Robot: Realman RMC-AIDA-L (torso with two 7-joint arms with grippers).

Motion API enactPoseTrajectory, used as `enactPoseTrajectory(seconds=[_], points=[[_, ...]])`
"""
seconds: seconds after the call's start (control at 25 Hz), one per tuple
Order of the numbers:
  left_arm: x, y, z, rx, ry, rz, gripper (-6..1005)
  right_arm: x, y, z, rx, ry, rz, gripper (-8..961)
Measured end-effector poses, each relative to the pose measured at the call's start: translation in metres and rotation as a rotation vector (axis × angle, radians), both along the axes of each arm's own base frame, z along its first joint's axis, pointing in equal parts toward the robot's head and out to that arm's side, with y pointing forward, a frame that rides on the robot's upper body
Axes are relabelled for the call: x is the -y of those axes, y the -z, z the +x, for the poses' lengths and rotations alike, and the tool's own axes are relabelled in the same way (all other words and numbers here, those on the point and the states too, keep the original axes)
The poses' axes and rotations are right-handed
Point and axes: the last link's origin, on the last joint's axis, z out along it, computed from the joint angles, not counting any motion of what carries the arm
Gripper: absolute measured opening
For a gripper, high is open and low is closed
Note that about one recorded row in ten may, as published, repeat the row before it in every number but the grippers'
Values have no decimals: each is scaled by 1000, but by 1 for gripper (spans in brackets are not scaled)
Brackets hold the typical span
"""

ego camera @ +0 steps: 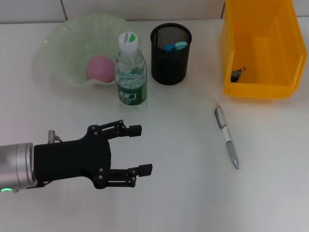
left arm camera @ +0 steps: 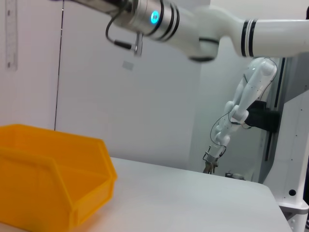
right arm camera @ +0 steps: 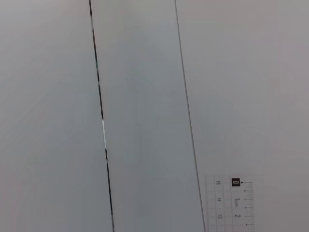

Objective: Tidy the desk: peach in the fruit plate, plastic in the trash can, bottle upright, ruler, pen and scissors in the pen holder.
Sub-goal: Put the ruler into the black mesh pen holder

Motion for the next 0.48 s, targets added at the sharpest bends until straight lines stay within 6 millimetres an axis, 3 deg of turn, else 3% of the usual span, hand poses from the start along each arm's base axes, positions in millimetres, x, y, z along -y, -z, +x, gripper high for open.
enactPoseTrajectory(seconds=[0.2,0.24,0.48], points=[[1,0,-1,-1,-2,1,859,-1,25,11,-64,-22,57,376],[1,0,-1,-1,-1,-1,859,-5,38,12,-95,-4,66,376],[2,1,-1,-4,3,-6,859,-14,61,11,-87,36,102,377]])
